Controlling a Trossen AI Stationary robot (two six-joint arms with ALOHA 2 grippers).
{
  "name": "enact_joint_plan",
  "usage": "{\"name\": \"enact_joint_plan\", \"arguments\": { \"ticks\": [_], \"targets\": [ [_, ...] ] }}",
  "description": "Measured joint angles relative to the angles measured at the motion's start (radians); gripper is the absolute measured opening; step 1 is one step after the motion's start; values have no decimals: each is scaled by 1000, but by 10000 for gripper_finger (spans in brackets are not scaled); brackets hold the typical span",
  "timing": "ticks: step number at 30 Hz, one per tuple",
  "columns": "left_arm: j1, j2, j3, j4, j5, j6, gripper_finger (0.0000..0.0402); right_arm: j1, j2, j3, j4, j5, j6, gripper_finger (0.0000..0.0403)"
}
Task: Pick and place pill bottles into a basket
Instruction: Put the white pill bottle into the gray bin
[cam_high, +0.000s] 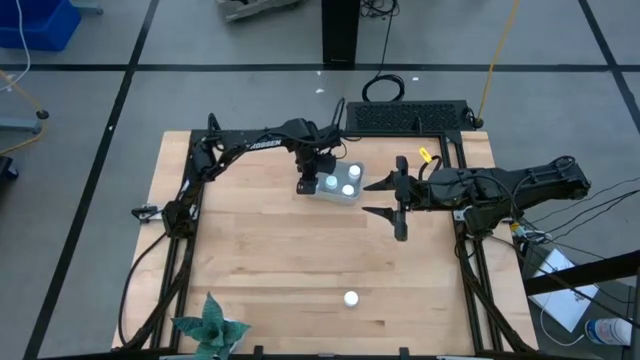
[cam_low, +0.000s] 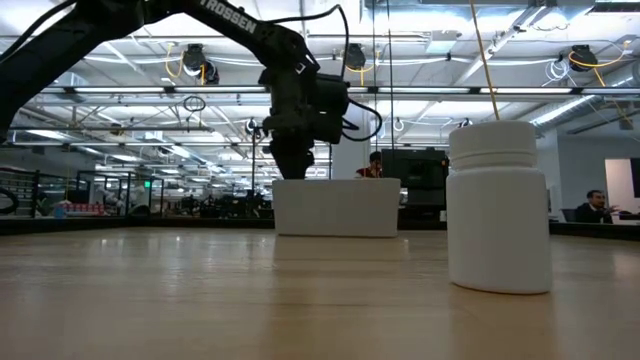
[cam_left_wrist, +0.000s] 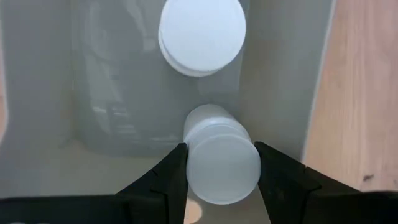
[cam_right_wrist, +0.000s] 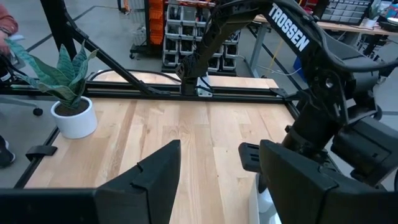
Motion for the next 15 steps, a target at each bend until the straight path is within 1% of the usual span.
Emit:
{"name": "enact_joint_plan", "arguments": {
  "ticks": [1, 2, 6, 8, 11, 15],
  "targets": [
    [-4, 0, 0, 1, -5, 4, 164, 0, 0, 0, 0, 0, -1, 209],
    [-9, 0, 0, 2, -10, 5, 176, 0, 0, 0, 0, 0, -2, 209],
    [-31, 0, 0, 10, -63, 1, 246, 0, 0, 0, 0, 0, -5, 209],
    [-41, 0, 0, 17, -86, -15, 271, 0, 0, 0, 0, 0, -7, 209],
    [-53, 0, 11, 22, -105, -35, 297, 0, 0, 0, 0, 0, -8, 209],
    [-57, -19, 26, 46, -102, -61, 316, 0, 0, 0, 0, 0, -8, 209]
  ]
}}
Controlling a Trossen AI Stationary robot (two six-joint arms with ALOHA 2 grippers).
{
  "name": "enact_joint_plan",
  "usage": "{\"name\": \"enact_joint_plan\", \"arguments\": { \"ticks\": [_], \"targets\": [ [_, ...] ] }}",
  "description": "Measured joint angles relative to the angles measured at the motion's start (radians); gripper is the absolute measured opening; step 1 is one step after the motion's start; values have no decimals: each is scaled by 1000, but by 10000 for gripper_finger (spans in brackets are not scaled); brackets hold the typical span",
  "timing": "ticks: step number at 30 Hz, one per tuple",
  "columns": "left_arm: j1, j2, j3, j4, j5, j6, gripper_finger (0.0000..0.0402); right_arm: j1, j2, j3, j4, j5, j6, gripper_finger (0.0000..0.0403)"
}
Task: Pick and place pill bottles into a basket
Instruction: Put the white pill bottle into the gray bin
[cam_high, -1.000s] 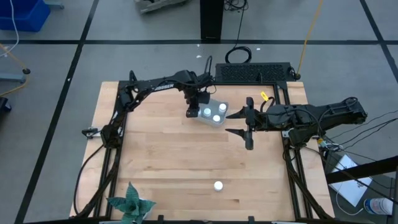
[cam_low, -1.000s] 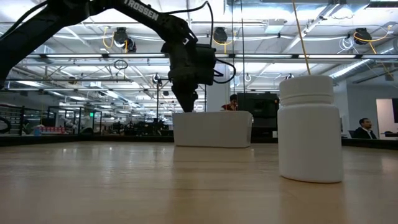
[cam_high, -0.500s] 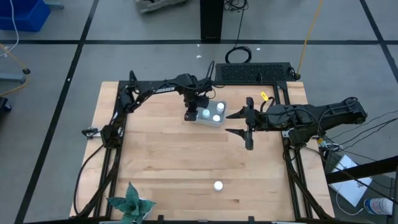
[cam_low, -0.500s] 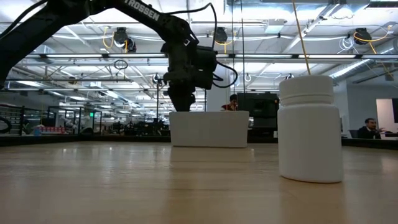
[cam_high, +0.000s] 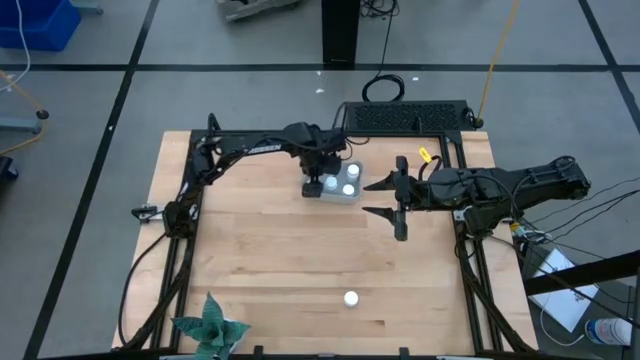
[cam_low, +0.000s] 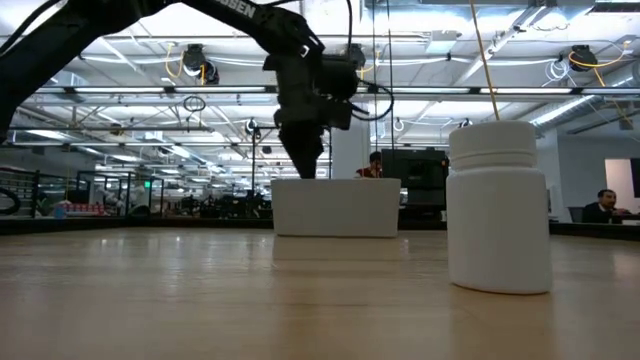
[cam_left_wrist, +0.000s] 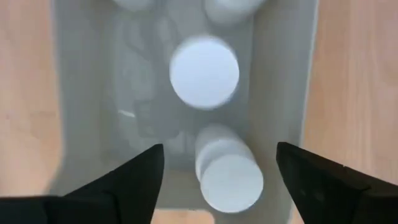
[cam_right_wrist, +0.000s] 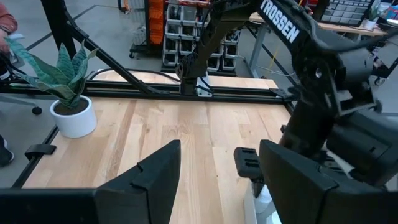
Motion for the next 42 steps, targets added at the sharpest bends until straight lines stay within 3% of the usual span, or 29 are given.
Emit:
{"name": "enact_joint_plan", "arguments": {
  "ticks": [12, 18, 25, 29, 32, 37, 42],
  "targets": [
    [-10, -238, 3, 165, 42, -77, 323, 1, 2, 0, -29, -3, 36, 209],
    [-65, -386, 4, 215, 71, -92, 324, 78, 76, 0, -98, 24, 119, 209],
    [-139, -467, 4, 204, -52, -65, 324, 212, 200, 1, -139, 52, 243, 209],
    [-147, -471, 4, 174, -112, -77, 324, 226, 283, 45, -316, 48, 407, 209],
    [-144, -470, 4, 149, -125, -89, 324, 213, 357, 68, -427, -31, 510, 209],
    [-144, -470, 4, 139, -125, -93, 324, 203, 464, 97, -438, -178, 569, 209],
    [-132, -470, 4, 93, -132, -92, 324, 203, 523, 126, -443, -214, 586, 209]
  ]
}}
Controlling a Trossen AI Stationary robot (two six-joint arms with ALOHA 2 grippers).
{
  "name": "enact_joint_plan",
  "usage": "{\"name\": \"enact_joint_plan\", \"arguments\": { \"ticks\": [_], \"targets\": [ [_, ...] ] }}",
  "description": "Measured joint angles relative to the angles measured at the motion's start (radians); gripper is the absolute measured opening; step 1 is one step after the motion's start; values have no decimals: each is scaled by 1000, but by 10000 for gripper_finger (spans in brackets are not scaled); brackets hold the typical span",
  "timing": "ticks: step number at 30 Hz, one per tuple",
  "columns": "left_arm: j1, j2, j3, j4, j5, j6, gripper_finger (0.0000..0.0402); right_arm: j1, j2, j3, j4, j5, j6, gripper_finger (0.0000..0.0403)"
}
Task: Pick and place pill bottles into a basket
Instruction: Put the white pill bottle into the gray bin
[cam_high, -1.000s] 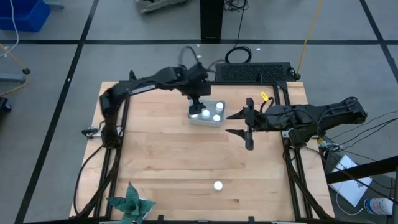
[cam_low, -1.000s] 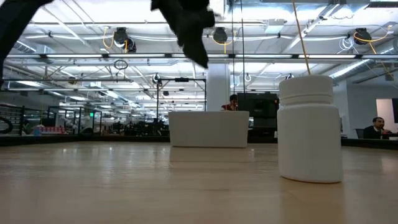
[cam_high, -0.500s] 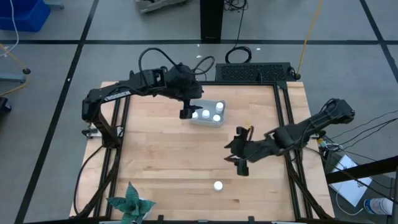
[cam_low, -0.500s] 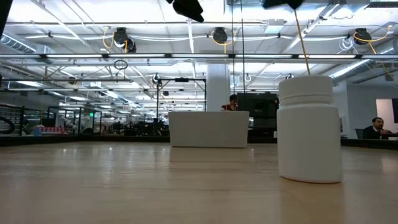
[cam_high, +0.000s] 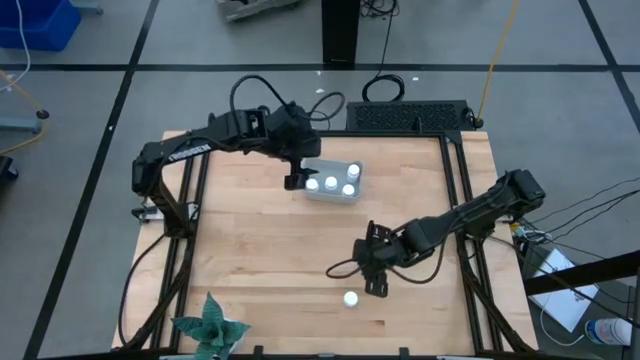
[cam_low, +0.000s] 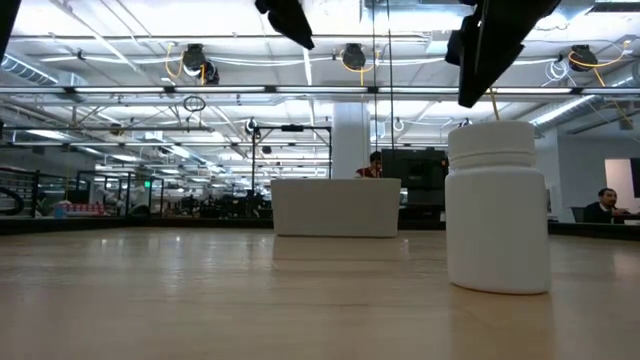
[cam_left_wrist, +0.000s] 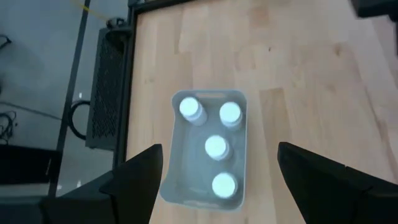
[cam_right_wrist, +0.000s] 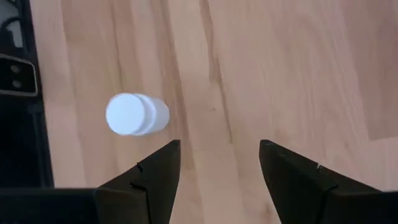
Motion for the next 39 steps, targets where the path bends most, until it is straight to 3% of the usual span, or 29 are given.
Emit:
{"name": "enact_joint_plan", "arguments": {
  "ticks": [14, 29, 39],
  "targets": [
    [14, 0, 0, -25, 1, -4, 324, 13, 60, 3, 139, -145, 90, 255],
    [14, 0, 0, -71, 1, -38, 324, 42, 174, 3, 257, -259, 180, 240],
    [14, 0, 0, -77, 0, -49, 324, 37, 174, 2, 270, -231, 176, 240]
  ]
}}
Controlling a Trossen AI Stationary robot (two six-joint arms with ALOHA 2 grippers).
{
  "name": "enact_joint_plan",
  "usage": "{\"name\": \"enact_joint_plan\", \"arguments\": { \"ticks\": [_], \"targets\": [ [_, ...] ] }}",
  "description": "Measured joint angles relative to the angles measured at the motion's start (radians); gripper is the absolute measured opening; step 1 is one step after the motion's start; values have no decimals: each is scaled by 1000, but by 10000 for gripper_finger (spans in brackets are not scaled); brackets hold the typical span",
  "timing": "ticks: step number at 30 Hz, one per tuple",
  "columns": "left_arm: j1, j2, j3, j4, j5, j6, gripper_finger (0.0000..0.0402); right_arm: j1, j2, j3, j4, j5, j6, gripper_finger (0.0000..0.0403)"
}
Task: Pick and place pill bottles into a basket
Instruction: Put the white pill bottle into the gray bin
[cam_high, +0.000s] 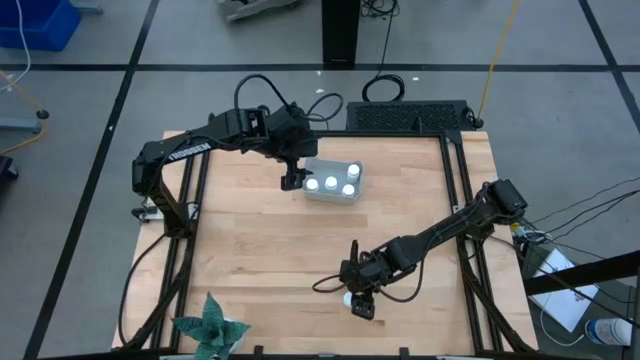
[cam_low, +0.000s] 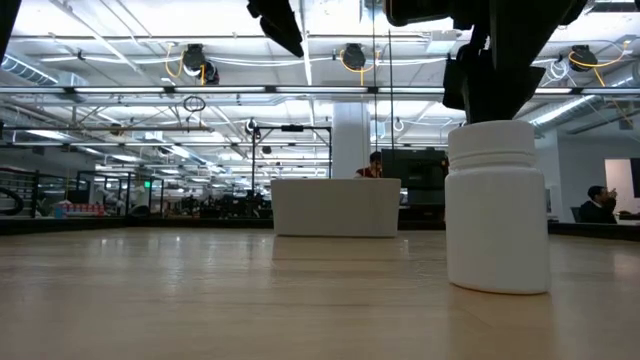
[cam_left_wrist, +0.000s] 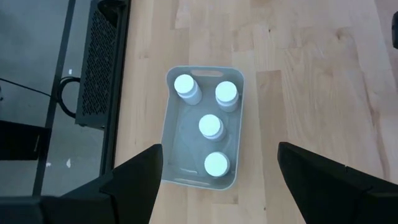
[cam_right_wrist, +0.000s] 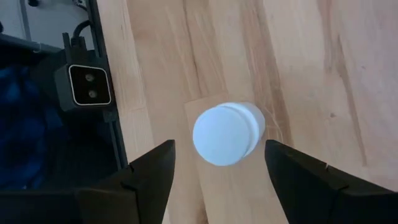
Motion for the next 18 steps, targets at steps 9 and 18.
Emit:
{"name": "enact_joint_plan", "arguments": {
  "ticks": [9, 18],
  "targets": [
    [-1, 0, 0, -41, 29, -8, 324, -17, -5, 0, -50, 3, -34, 240],
    [-46, 1, -45, -69, 2, -32, 324, -30, -55, 12, -75, 100, -69, 240]
  ]
}}
